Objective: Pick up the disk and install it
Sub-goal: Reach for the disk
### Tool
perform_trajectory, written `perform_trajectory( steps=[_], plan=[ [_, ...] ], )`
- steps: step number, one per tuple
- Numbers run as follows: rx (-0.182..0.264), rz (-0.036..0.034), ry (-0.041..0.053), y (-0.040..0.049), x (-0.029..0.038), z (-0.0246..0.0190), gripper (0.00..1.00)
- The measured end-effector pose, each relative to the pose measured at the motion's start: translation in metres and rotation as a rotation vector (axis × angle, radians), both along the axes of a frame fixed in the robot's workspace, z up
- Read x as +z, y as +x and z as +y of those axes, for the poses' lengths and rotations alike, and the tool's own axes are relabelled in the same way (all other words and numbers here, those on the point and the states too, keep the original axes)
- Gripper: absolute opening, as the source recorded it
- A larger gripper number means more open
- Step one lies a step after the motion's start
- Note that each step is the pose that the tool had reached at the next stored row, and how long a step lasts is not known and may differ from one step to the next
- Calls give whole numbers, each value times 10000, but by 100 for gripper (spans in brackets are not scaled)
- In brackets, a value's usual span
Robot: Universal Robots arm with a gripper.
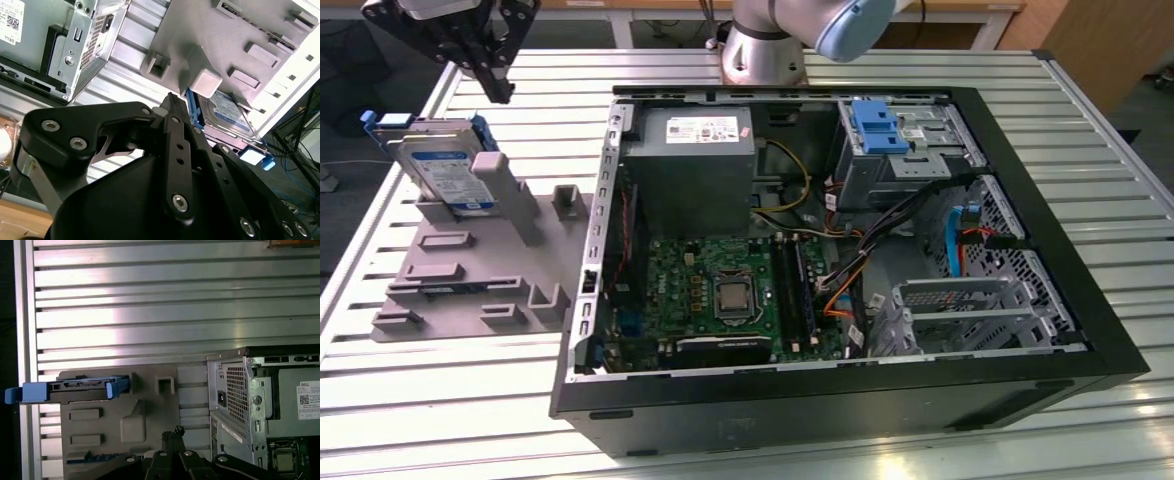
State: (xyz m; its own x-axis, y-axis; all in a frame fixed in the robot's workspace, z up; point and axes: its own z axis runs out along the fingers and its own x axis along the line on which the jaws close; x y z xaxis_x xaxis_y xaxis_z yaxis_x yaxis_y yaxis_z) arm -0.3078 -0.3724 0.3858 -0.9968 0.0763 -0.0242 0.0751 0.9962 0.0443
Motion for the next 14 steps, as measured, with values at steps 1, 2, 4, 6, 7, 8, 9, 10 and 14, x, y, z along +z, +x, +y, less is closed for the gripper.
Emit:
perform_trajectory(
  steps=[1,2,4,6,7,8,9,10,14],
  plan=[
    [1,0,0,-11,0,1,11],
    [0,1,0,-22,0,2,11],
    [0,1,0,-47,-1,7,11],
    [1,0,0,-78,-2,12,11],
    [1,0,0,-93,-3,14,11],
    [1,0,0,-106,-4,16,11],
    [1,-1,1,-118,-4,18,11],
    [0,0,0,-130,-5,20,11],
    [0,0,0,-177,-7,28,11]
  ],
)
